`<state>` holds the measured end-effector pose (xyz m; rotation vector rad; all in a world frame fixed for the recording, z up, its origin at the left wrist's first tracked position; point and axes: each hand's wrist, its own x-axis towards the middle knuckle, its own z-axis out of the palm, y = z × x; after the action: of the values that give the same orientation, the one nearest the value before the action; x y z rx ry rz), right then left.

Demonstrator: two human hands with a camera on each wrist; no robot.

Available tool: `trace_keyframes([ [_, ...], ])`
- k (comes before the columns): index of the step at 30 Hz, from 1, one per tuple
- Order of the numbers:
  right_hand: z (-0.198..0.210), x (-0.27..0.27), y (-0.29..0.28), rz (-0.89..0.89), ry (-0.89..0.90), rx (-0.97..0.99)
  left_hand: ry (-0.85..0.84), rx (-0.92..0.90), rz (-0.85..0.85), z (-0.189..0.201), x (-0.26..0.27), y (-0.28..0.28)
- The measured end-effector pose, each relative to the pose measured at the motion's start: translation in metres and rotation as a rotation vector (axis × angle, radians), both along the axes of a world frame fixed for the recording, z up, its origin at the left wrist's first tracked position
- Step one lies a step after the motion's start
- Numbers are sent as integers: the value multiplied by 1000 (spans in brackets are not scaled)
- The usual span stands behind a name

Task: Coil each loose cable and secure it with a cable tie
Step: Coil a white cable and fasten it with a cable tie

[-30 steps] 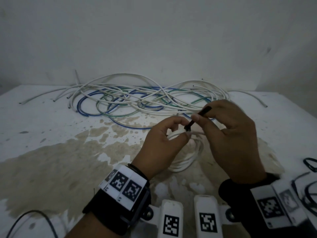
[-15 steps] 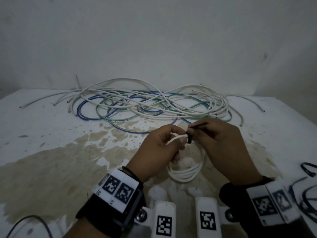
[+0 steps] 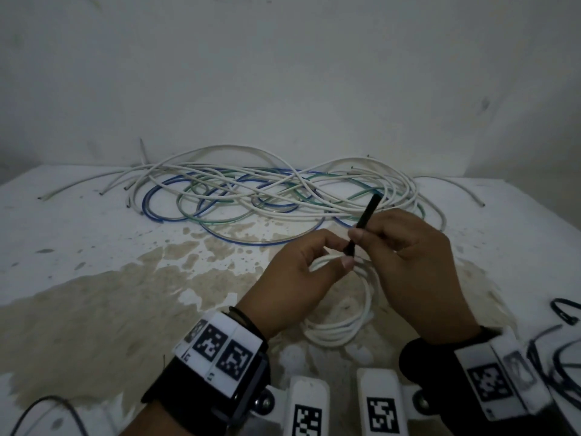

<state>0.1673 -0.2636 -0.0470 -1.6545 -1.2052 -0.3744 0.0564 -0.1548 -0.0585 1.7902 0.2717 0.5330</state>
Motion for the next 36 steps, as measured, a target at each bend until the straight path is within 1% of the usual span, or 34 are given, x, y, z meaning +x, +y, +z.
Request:
trace_keyframes([
  [2,1,0,0,12,144,-38,35,-10,-12,0,-1,-1],
  [4,3,-1,0,65,316,-113,50,-90,6,1,-3,-3],
  [5,5,-1,0,97,357,-155,45,-170,23,1,-3,-3],
  [8,6,-2,0,185,376,-308,-11,-456,76,11,-3,2],
  [9,3,-3,1,206,406,-328,-33,-532,79,15,-4,4],
  [11,0,-5,5,191,510,-263,-63,-638,73,20,-7,9],
  [13,2,-6,10,127,574,-112,-44,-706,60,22,-13,10],
  [15,8,-8,15,63,564,-8,-32,-785,39,23,-20,10],
  [17,13,-14,21,66,556,44,-116,-875,36,25,-26,11],
  [18,15,-19,24,84,560,46,-164,-906,64,26,-28,14],
  [19,17,-24,27,109,565,23,-204,-922,104,28,-31,19],
  [21,21,-35,35,191,585,-95,-259,-932,189,31,-39,28],
  [22,23,-39,39,242,623,-148,-274,-941,225,33,-44,33],
  [24,28,-48,49,325,727,-147,-276,-968,263,37,-58,42],
  [25,29,-50,56,337,760,-114,-259,-945,269,38,-66,46],
  [26,31,-52,63,330,777,-82,-218,-882,273,40,-75,50],
  [28,34,-57,81,308,789,-45,-119,-683,281,42,-93,60],
  [29,34,-61,91,305,788,-40,-105,-609,296,43,-102,65],
  [31,33,-73,114,312,758,-49,-131,-529,361,44,-118,77],
  [33,31,-88,137,334,732,-76,-153,-502,453,45,-134,92],
  [34,31,-97,149,372,750,-95,-163,-521,493,45,-143,101],
  [36,32,-115,169,485,864,-145,-196,-601,541,42,-163,122],
])
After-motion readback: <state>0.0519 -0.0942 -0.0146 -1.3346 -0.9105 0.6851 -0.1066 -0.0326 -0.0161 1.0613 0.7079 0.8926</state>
